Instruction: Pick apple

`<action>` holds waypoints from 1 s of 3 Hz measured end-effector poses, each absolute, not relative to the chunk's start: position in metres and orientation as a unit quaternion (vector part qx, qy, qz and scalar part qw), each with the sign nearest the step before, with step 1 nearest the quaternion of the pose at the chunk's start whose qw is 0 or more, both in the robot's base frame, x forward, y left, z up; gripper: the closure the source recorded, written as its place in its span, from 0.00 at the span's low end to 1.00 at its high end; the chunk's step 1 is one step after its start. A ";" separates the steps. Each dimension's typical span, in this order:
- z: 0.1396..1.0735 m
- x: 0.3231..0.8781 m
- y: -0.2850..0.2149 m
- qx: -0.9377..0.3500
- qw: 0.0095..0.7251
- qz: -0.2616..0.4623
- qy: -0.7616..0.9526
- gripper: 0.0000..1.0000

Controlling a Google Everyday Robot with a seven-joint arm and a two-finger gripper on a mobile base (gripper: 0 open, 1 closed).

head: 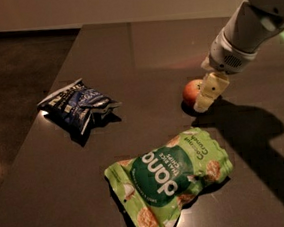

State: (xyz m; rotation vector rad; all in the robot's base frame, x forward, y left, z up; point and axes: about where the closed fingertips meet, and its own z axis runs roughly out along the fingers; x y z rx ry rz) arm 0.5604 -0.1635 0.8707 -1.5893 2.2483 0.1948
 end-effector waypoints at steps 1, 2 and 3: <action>0.866 0.560 -0.160 -0.572 0.182 0.075 0.796 0.40; 0.869 0.561 -0.156 -0.579 0.171 0.075 0.794 0.63; 0.894 0.565 -0.146 -0.588 0.174 0.068 0.787 0.95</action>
Offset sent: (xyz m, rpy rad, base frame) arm 0.0015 0.0099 0.0054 -0.0333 0.0486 0.0484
